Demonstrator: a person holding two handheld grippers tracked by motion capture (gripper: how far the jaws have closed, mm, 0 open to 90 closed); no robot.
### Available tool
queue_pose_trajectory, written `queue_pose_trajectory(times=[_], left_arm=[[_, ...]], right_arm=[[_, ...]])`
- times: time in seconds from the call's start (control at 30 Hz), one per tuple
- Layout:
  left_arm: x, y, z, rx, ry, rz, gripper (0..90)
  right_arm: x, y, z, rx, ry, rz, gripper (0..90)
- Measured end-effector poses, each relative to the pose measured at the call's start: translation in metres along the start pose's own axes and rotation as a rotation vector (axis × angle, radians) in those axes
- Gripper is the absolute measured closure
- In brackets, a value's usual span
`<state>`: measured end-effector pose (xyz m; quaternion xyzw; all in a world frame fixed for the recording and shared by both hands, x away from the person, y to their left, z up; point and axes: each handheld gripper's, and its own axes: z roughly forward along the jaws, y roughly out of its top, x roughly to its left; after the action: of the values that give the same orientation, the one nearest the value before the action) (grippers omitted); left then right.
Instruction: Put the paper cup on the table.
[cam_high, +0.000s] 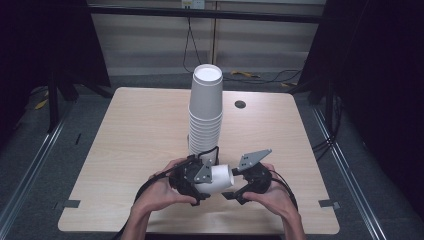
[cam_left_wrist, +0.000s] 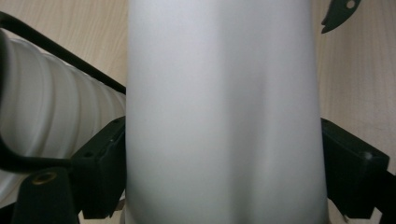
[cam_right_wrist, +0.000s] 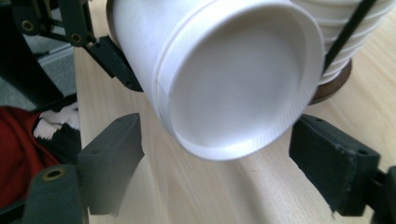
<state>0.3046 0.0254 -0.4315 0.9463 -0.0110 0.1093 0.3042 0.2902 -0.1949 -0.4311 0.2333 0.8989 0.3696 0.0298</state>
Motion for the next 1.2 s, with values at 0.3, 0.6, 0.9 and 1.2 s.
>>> queue_pose_trajectory(times=[0.3, 0.6, 0.9, 1.2], left_arm=[[0.000, 0.000, 0.002, 0.022, -0.024, 0.017, 14.8], [-0.001, 0.001, 0.006, 0.042, -0.044, 0.048, 14.9], [-0.001, 0.005, 0.007, 0.055, -0.055, 0.082, 15.0], [-0.005, 0.003, 0.013, 0.046, -0.073, 0.067, 14.9]], right_arm=[[-0.002, 0.008, 0.005, 0.056, 0.027, -0.034, 17.3], [-0.003, 0.018, 0.004, 0.097, 0.048, -0.055, 16.5], [-0.003, 0.025, 0.011, 0.120, 0.083, -0.076, 17.7], [-0.006, 0.024, 0.015, 0.150, 0.113, -0.073, 19.3]])
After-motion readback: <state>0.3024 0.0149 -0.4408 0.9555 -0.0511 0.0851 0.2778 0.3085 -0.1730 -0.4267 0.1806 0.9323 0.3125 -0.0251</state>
